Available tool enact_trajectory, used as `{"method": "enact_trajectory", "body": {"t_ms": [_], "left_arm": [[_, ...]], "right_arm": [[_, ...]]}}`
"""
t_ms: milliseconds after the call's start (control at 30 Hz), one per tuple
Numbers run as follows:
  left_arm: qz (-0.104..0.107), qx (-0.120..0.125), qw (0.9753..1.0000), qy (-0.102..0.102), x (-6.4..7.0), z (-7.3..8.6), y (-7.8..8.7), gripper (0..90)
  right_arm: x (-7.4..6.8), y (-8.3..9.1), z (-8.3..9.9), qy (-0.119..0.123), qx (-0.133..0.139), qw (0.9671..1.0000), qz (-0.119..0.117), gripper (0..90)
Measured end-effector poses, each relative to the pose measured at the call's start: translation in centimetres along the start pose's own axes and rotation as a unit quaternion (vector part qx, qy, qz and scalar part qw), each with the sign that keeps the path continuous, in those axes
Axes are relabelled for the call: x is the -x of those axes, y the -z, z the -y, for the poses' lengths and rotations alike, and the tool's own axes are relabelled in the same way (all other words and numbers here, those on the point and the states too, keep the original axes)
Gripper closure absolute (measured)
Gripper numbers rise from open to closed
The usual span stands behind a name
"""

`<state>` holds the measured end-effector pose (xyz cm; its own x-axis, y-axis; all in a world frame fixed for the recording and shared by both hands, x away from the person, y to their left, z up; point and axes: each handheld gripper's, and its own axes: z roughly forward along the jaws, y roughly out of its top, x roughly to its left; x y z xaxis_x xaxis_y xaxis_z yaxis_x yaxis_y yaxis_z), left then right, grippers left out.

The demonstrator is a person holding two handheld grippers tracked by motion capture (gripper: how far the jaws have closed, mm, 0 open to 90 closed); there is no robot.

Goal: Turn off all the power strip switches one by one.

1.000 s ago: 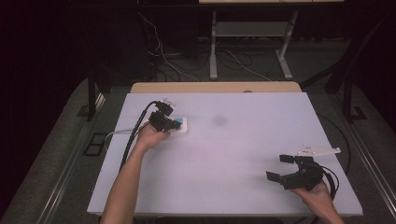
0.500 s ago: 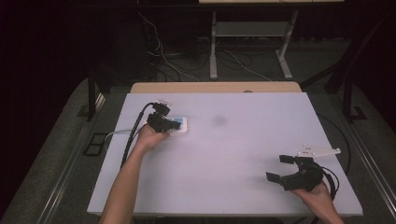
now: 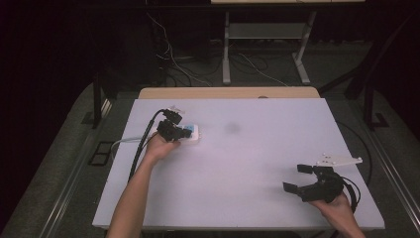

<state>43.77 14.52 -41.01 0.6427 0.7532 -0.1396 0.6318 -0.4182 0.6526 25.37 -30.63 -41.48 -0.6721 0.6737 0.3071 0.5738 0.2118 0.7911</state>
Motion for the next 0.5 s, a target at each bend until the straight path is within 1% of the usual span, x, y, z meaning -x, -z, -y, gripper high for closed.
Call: {"method": "enact_trajectory", "body": {"t_ms": [67,133,233,300,367,400,500], "left_arm": [[-0.011,-0.002,0.9999,-0.008,0.1,0.0,0.2,89.6],[-0.013,0.006,0.9999,-0.006,-0.1,0.1,0.7,89.5],[-0.013,0.024,0.9996,-0.002,-0.1,0.1,1.5,89.5],[-0.005,0.033,0.9994,0.001,0.0,0.1,2.0,89.4],[-0.003,0.043,0.9991,0.000,0.2,0.1,2.6,89.3],[-0.005,0.047,0.9989,-0.001,0.2,0.2,2.9,89.2],[-0.007,0.066,0.9978,0.003,0.5,0.6,3.7,88.9]], "right_arm": [[0.0,0.0,0.0,-0.001,-0.001,1.0000,0.000,0.9],[0.0,0.0,0.0,0.000,0.000,1.0000,0.000,0.9],[0.0,0.0,0.0,0.000,0.000,1.0000,0.000,0.9],[0.0,0.0,0.0,0.000,0.000,1.0000,0.001,0.9],[0.0,0.0,0.0,-0.001,0.001,1.0000,0.001,0.9],[0.0,0.0,0.0,-0.001,0.000,1.0000,0.001,0.9],[-0.1,0.0,0.0,0.000,0.000,1.0000,0.000,0.9]]}}
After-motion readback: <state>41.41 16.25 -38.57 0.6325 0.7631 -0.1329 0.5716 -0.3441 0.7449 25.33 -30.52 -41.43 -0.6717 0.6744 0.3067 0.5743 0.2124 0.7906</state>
